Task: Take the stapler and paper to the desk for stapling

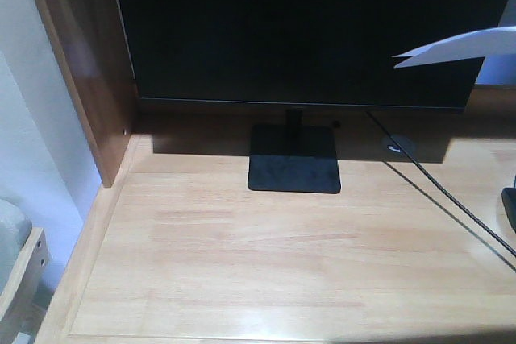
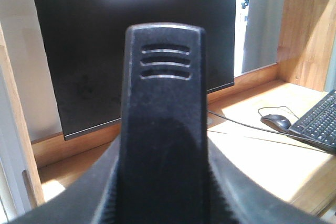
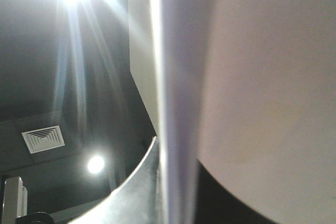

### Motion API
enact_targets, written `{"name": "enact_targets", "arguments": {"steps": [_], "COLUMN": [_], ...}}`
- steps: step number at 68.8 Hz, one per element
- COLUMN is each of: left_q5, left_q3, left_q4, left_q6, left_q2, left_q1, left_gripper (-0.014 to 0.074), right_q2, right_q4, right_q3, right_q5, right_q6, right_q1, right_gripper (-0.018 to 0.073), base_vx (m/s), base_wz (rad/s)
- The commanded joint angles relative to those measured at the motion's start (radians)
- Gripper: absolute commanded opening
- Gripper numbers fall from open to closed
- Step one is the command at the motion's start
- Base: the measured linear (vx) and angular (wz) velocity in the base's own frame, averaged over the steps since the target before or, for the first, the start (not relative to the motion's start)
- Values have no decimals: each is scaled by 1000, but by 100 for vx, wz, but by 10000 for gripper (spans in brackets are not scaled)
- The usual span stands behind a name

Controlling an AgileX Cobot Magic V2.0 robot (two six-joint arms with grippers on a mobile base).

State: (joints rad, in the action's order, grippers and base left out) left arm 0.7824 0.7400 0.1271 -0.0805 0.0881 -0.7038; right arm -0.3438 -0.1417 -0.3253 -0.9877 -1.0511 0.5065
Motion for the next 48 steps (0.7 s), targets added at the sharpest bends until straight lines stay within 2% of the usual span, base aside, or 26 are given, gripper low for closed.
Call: {"name": "enact_targets", "arguments": {"steps": [1, 23, 31, 48], "left_q5": [-115, -74, -93, -121], "left_q3": [25, 21, 9, 12], "left_q4": [1, 18, 21, 38], "left_q6": [-2, -2, -2, 11], "left_q2": [22, 25, 29, 173], "left_q1": [-2, -2, -2, -2], "left_gripper": [-6, -6, -6, -6], "right_q2": [-12, -12, -12, -12], "right_q4": [-3, -3, -3, -3], "right_q3": [-30, -30, -30, -30], "right_q5": [-29, -29, -29, -29], "right_q6": [7, 7, 7, 7], "right_q1": [2, 2, 2, 2], "right_gripper": [-10, -10, -10, -10], "base_vx": [0, 0, 0, 0], "base_wz": [0, 0, 0, 0]}}
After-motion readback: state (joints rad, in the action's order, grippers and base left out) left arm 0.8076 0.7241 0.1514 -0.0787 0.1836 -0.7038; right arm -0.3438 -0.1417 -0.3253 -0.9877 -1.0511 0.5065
